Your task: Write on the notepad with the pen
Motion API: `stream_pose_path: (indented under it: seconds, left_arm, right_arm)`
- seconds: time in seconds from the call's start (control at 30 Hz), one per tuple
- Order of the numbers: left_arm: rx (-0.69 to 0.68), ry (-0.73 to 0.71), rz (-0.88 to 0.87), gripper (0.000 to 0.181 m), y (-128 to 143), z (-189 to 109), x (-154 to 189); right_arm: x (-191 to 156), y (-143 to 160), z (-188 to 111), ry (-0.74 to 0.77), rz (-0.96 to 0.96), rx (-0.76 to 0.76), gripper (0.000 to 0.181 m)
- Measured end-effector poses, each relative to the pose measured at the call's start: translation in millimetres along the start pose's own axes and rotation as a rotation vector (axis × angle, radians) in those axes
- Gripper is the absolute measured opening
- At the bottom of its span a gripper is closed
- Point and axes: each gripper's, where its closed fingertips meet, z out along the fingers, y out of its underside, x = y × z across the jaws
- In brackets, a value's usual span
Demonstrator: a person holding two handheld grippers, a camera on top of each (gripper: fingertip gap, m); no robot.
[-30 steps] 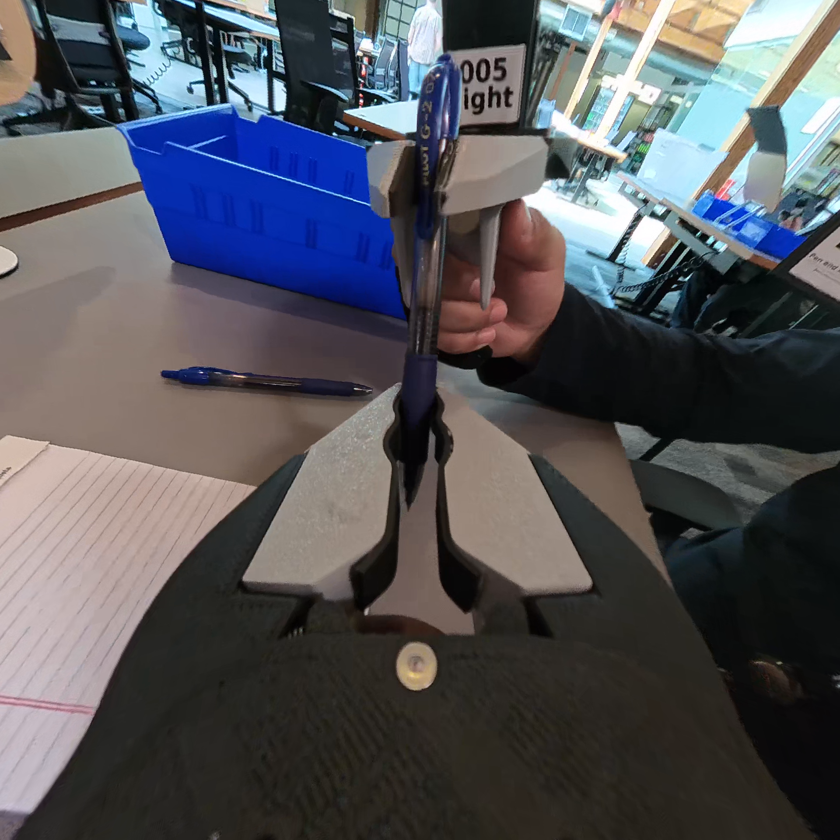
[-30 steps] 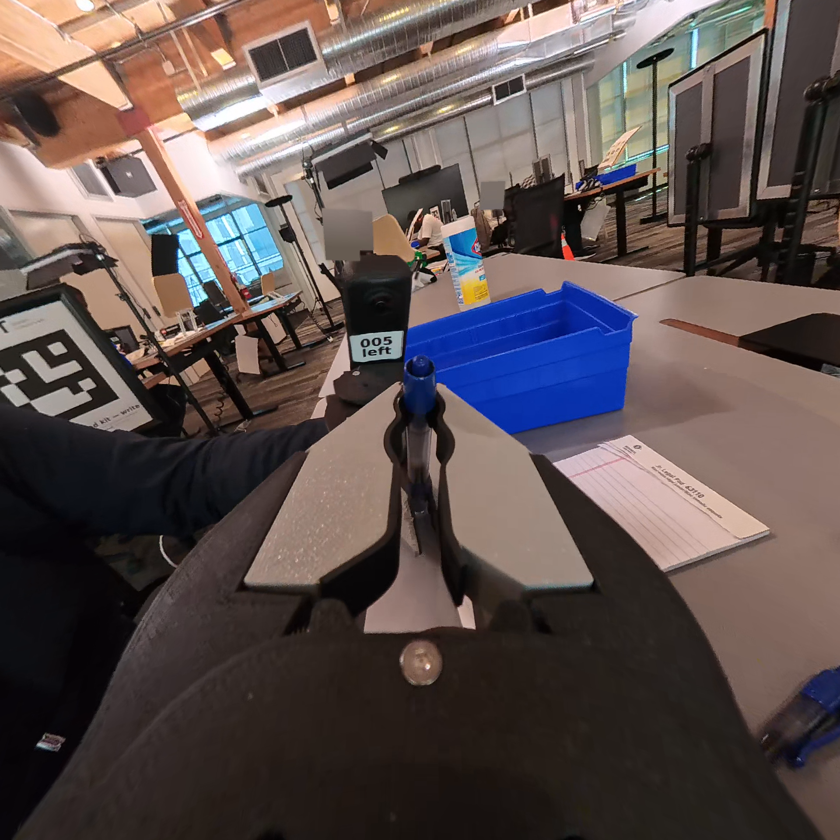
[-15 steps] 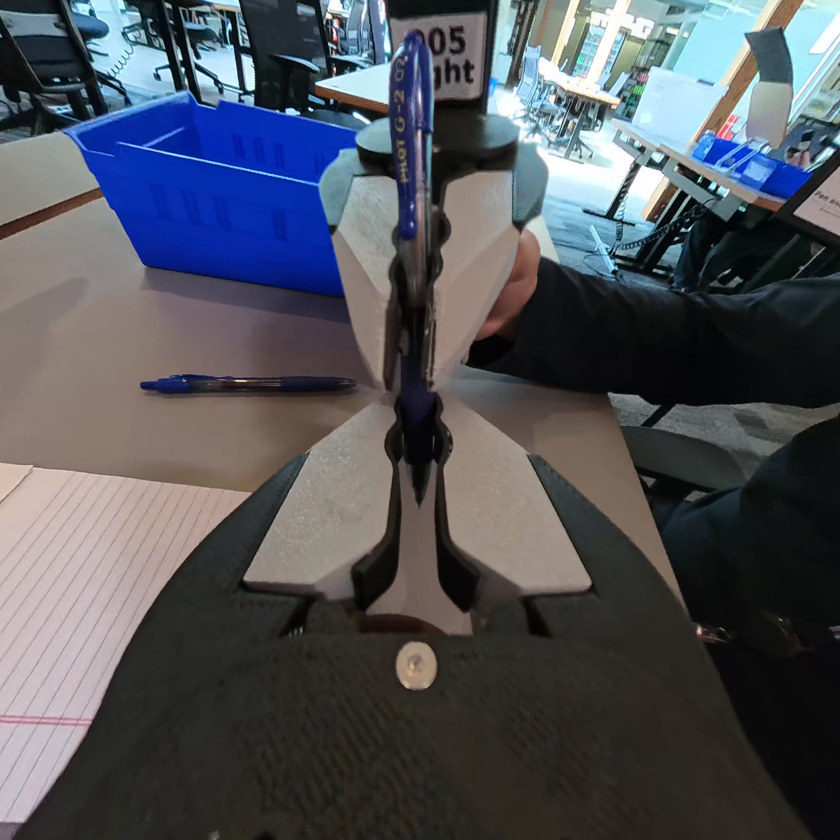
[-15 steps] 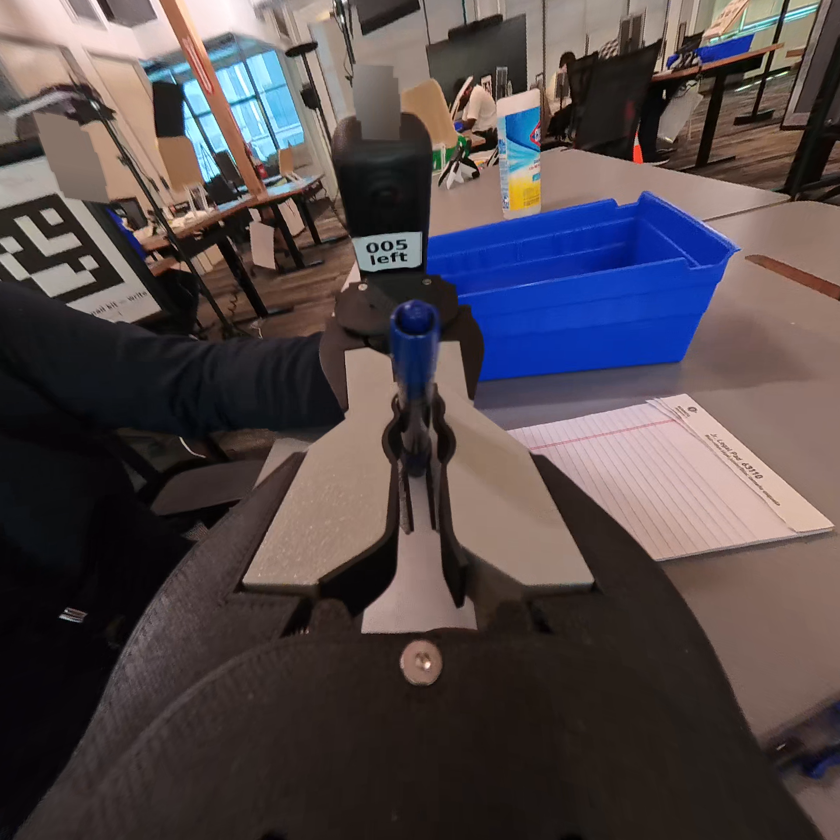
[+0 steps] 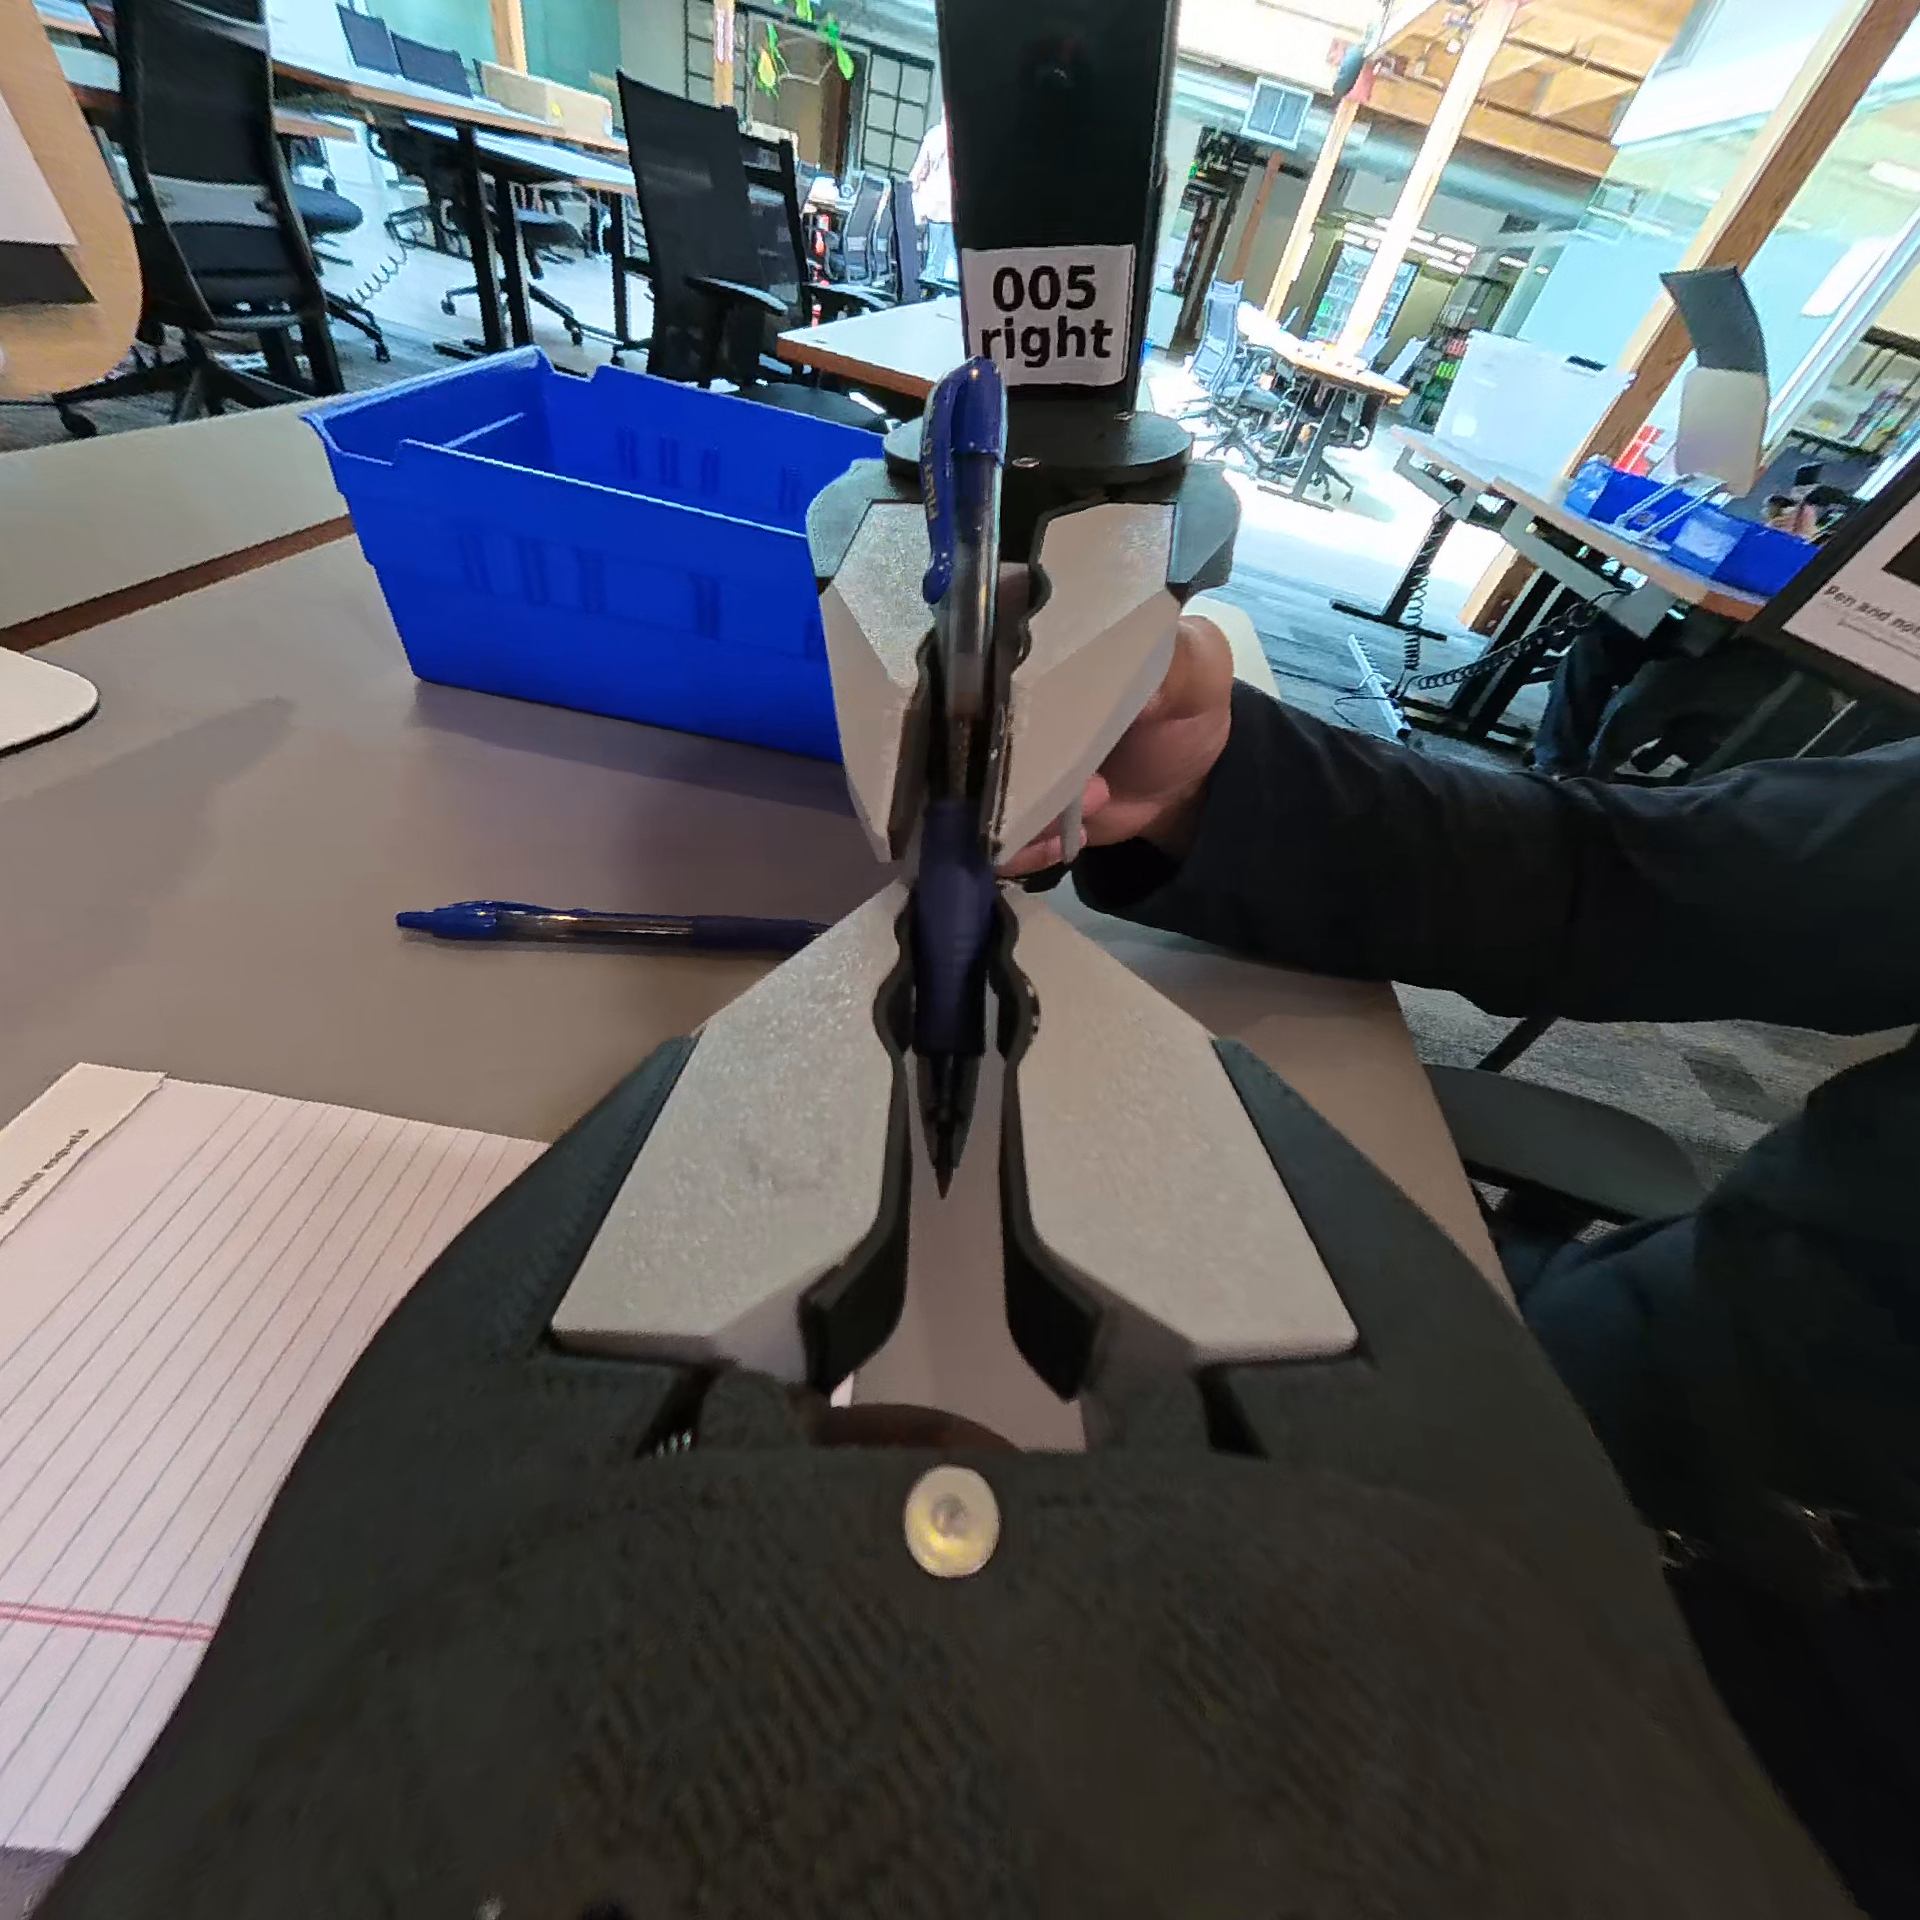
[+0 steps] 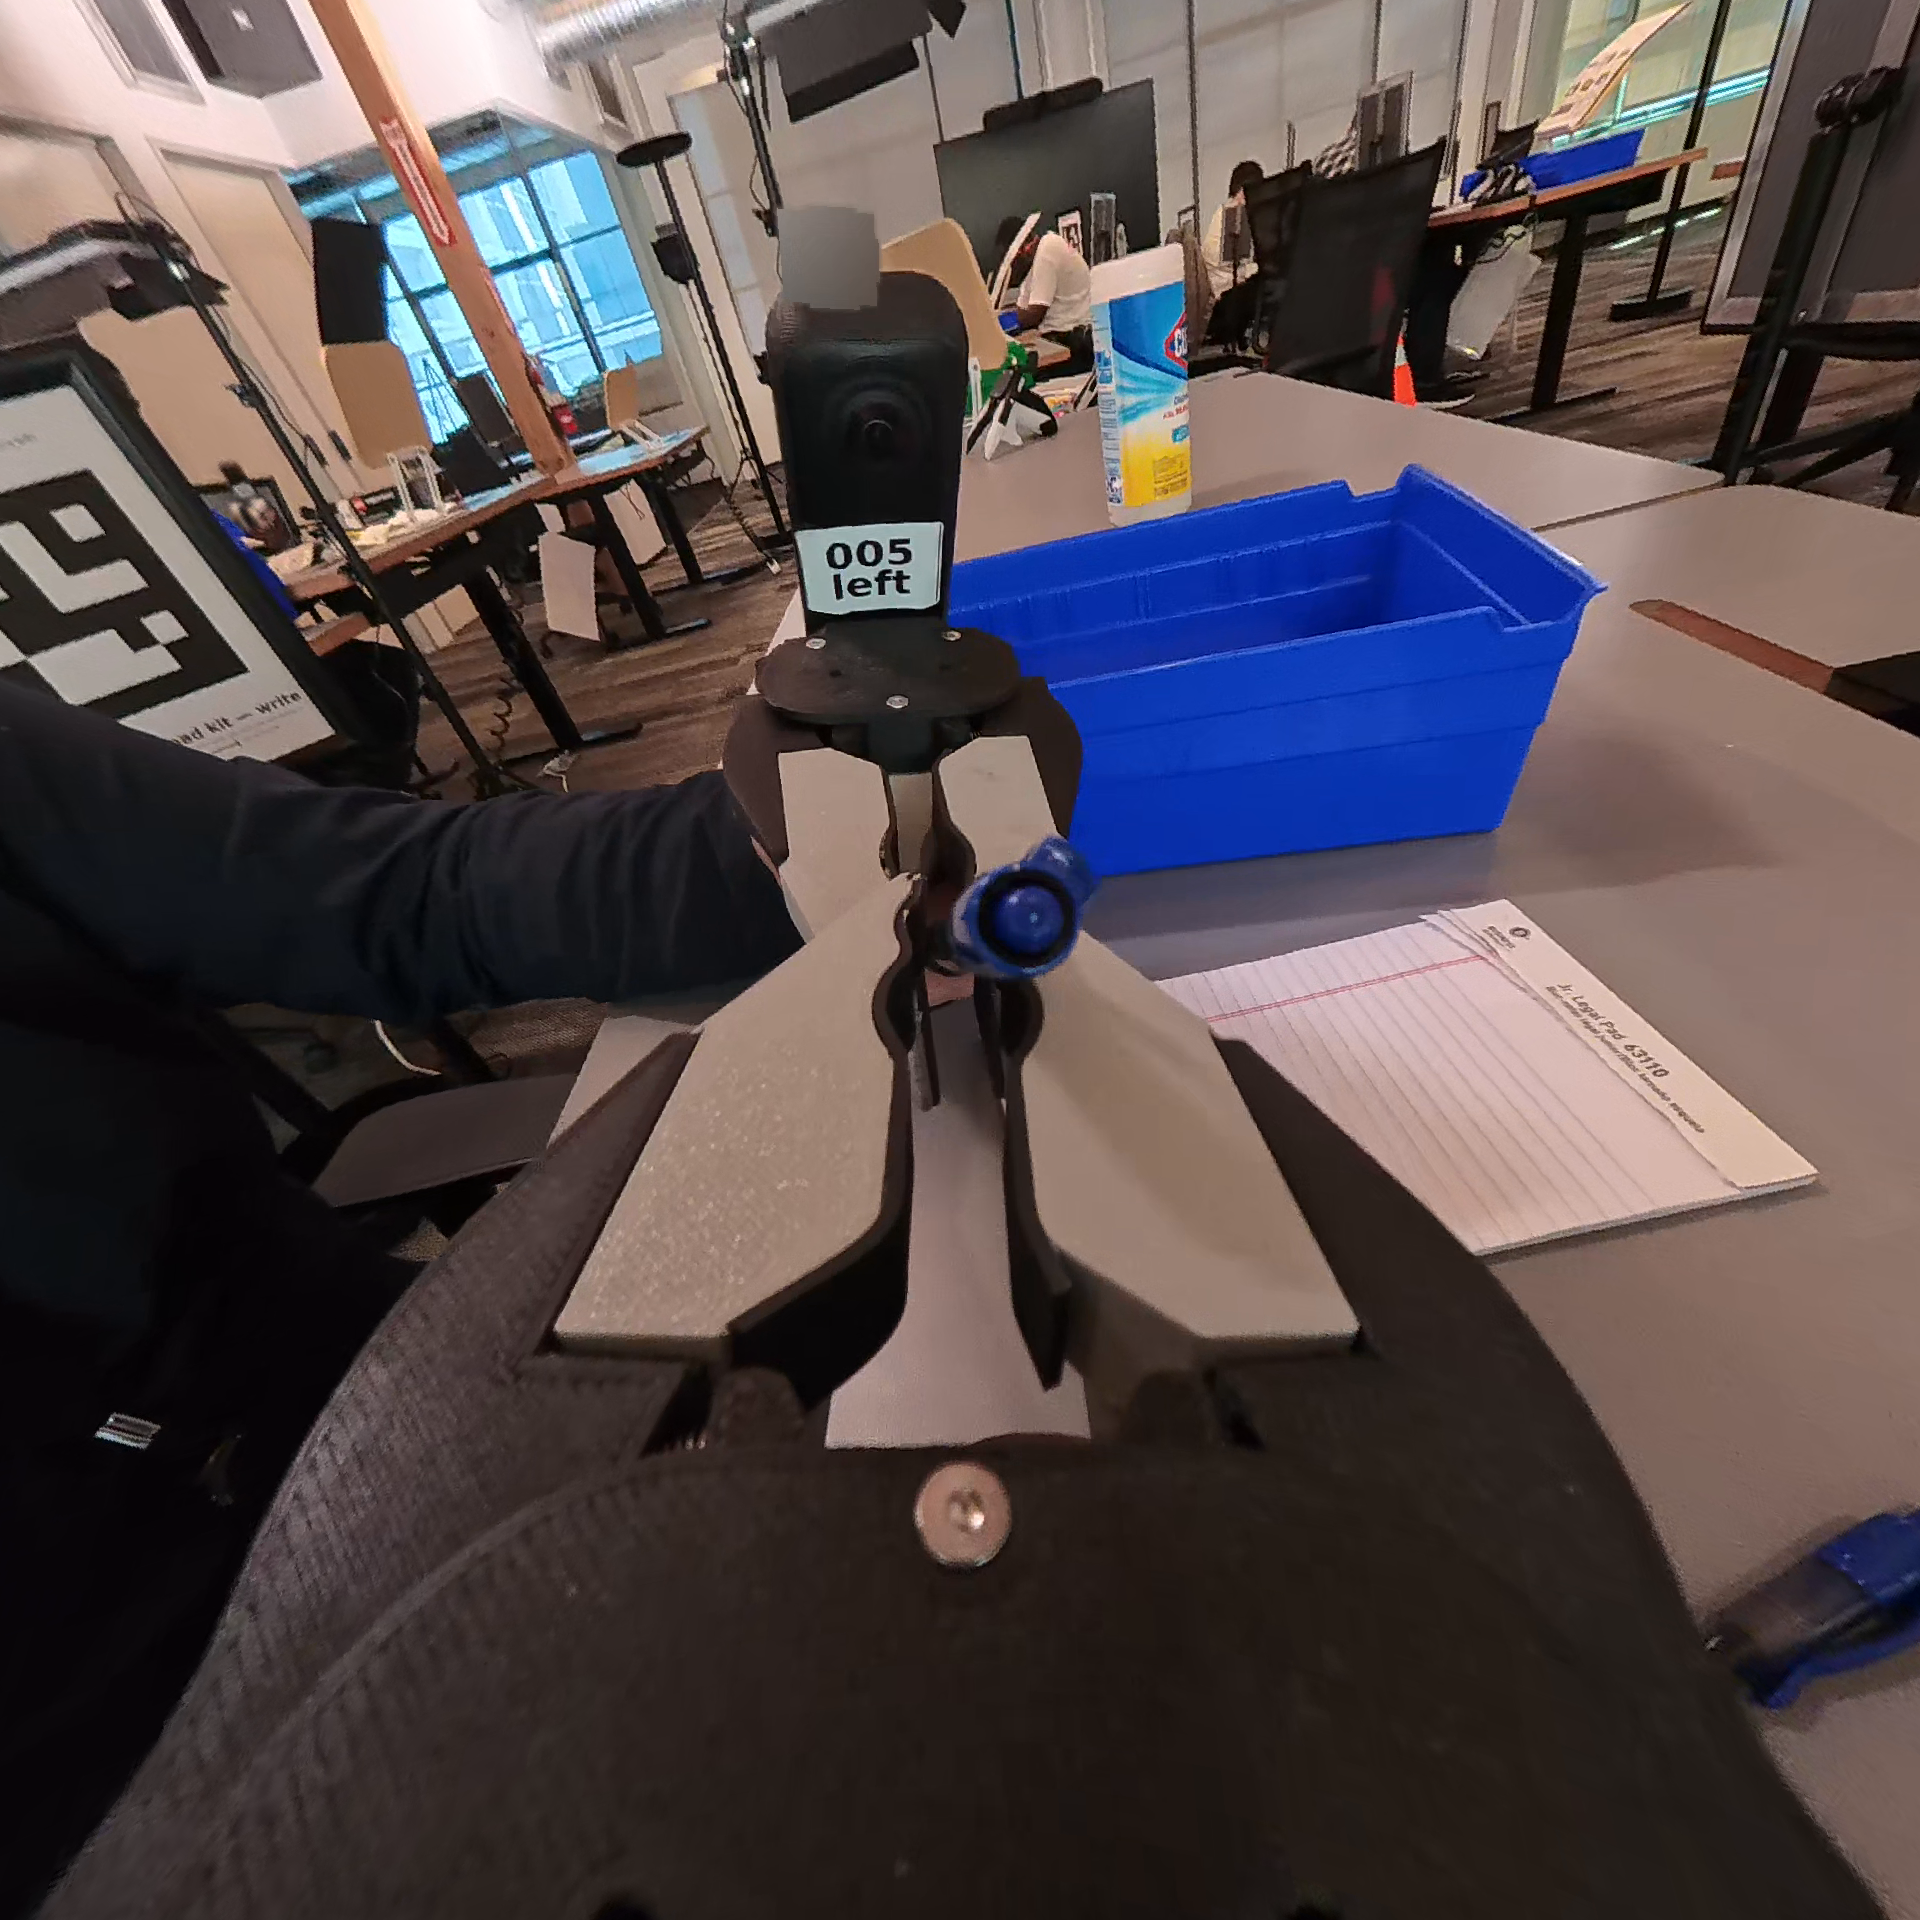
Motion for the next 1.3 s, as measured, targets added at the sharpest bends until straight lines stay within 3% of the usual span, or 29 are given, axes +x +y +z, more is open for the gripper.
stream_pose_path:
  seconds: [0.4, 0.53, 0.73, 0.9, 1.03, 1.2, 1.3]
  left_arm:
    - [0.109, 0.013, -0.027, 0.014, -16.5, -8.4, -1.9]
    - [0.103, 0.017, 0.071, 0.011, -16.7, -9.8, 4.8]
    - [0.011, -0.032, 0.253, 0.007, -10.8, -8.8, 14.0]
    - [0.009, -0.022, 0.226, 0.007, -7.6, -7.8, 11.8]
    - [0.003, -0.007, 0.231, 0.007, -5.3, -2.9, 17.0]
    - [-0.013, 0.008, 0.244, 0.007, -1.6, 2.1, 22.8]
    - [0.002, 0.004, 0.241, 0.007, -3.8, 1.4, 21.8]
  right_arm:
    - [-3.3, -16.9, -3.7, 0.077, -0.147, 0.081, 0.006]
    - [-10.3, -17.5, -3.2, 0.086, -0.231, 0.067, 0.006]
    - [-21.3, -13.8, -7.1, -0.022, -0.193, 0.053, 0.007]
    - [-23.7, -6.8, 1.8, -0.029, -0.189, 0.019, 0.019]
    - [-24.1, -0.4, 10.1, -0.011, -0.215, -0.008, 0.012]
    - [-29.1, -5.0, 10.3, -0.043, -0.191, 0.020, 0.018]
    - [-28.9, -3.7, 10.4, -0.038, -0.204, 0.012, 0.009]
